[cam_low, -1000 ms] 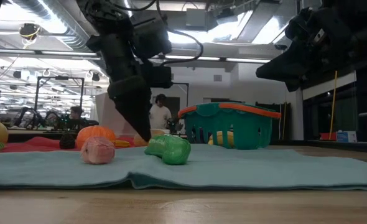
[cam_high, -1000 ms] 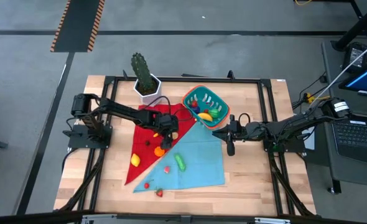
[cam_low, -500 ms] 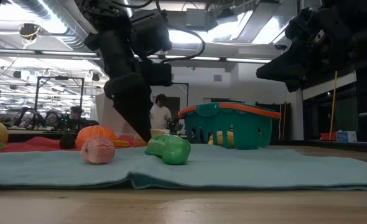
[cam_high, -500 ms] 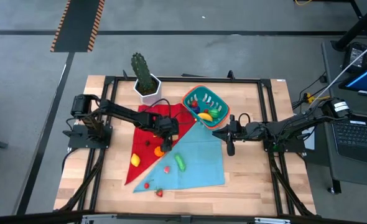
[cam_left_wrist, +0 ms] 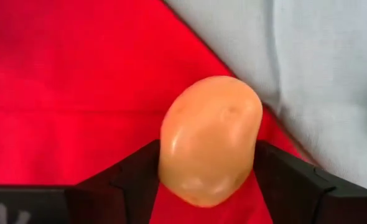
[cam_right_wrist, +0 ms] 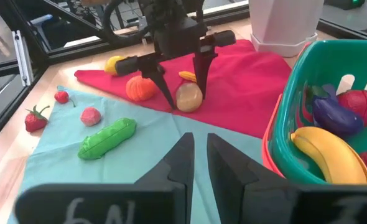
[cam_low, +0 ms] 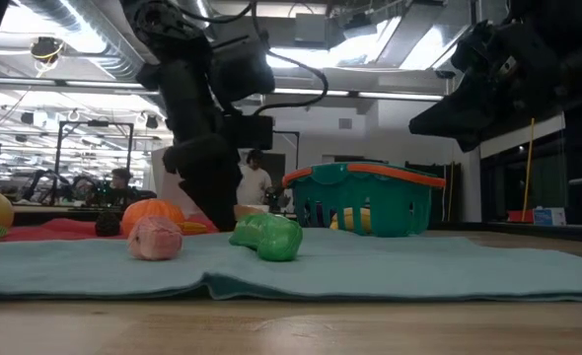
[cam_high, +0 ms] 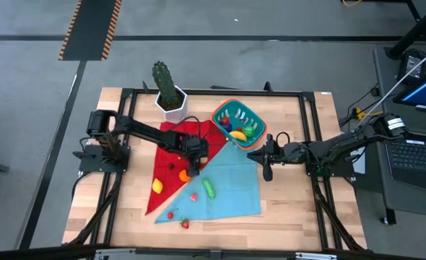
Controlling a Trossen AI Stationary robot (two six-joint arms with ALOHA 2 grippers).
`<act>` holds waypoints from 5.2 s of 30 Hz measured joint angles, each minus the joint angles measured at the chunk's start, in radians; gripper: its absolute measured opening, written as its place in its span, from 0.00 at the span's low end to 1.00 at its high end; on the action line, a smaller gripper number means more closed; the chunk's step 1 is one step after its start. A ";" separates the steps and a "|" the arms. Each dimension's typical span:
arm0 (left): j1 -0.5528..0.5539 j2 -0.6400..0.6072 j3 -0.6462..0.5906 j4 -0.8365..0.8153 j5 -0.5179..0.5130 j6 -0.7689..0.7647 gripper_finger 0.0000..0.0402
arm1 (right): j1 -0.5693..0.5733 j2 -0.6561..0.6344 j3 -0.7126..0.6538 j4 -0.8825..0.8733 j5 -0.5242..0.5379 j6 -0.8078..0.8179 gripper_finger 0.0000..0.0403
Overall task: Build produce basket
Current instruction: Put the brown potato into the blue basket
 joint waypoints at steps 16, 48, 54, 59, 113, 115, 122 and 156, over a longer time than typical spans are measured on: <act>0.000 -0.020 0.005 0.002 -0.006 0.001 0.54 | 0.000 0.000 0.000 -0.004 0.000 -0.001 0.12; 0.001 -0.062 0.010 -0.013 -0.043 0.009 0.45 | 0.000 0.001 0.000 -0.005 0.001 -0.001 0.12; 0.001 -0.191 0.010 -0.060 -0.045 0.028 0.45 | 0.000 0.001 0.000 0.000 0.001 -0.001 0.12; 0.001 -0.308 0.010 -0.110 -0.061 0.031 0.45 | 0.000 0.001 0.000 0.015 0.001 -0.004 0.12; -0.092 -0.888 -0.712 0.826 -0.268 -0.021 0.45 | 0.000 0.000 0.000 0.149 0.035 -0.029 0.12; -0.092 -0.865 -0.712 0.861 -0.268 -0.006 0.45 | -0.002 0.000 0.000 0.150 0.035 -0.029 0.12; -0.035 -0.777 -0.712 0.937 -0.250 -0.004 0.45 | -0.002 0.000 0.000 0.152 0.035 -0.001 0.12; 0.215 -0.215 -0.096 0.707 0.115 0.082 0.45 | -0.043 -0.387 0.000 -0.274 -0.019 -0.134 0.12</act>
